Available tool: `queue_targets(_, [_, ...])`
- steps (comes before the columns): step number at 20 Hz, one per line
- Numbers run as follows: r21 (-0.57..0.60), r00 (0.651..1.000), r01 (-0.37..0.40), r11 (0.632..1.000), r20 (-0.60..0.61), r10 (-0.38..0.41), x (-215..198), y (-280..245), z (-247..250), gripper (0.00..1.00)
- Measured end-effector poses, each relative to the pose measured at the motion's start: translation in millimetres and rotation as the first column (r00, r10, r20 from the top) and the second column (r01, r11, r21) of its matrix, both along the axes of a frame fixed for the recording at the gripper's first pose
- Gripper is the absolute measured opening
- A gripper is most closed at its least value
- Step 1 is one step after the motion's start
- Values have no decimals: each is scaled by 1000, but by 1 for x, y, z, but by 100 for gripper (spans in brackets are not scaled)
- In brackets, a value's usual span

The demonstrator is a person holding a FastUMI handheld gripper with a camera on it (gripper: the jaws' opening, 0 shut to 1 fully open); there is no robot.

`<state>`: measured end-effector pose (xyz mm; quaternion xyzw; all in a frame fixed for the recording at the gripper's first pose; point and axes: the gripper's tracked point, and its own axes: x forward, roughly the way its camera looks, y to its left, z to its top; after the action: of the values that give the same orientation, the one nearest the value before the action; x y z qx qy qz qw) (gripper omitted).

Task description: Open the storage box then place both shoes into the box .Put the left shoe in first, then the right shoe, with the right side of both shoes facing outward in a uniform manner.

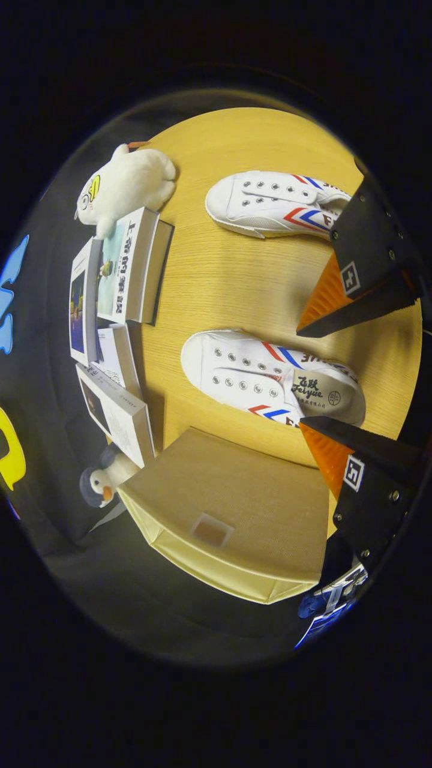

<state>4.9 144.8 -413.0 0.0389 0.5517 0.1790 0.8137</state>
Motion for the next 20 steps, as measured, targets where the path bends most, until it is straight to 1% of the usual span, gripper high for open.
queue_targets(1, [-12, 1000, -5, 1000, -11, 5, 1, -1, -7, 78])
queue_targets(2, [-25, 1000, -7, 1000, -20, 6, 3, -2, -12, 78])
queue_targets(3, [-33, 1000, -7, 999, -31, 6, 5, -2, -19, 75])
queue_targets(4, [-41, 999, -7, 999, -39, 6, 6, -1, -22, 75])
queue_targets(6, [-75, 999, -17, 997, -49, 13, 8, -4, -34, 66])
queue_targets(7, [-73, 998, -39, 997, -61, 35, 8, -3, -36, 61])
queue_targets(8, [-45, 997, -43, 998, -67, 40, 7, 4, -35, 57])
queue_targets(9, [-40, 997, -48, 998, -69, 45, 7, 4, -35, 34])
queue_targets(10, [-33, 997, -53, 998, -61, 51, 9, 1, -34, 33])
queue_targets(11, [-25, 998, -31, 999, -63, 30, 11, 0, -36, 24])
queue_targets(13, [31, 991, 75, 997, -112, -71, 13, -5, -32, 3])
queue_targets(14, [56, 983, 118, 991, -146, -109, 10, -3, -33, 3])
queue_targets(15, [78, 978, 143, 987, -166, -128, 11, -4, -29, 0])
queue_targets(16, [90, 973, 157, 983, -183, -138, 8, -3, -26, 0])
queue_targets(20, [119, 971, 171, 978, -189, -147, 5, -2, -8, 0])
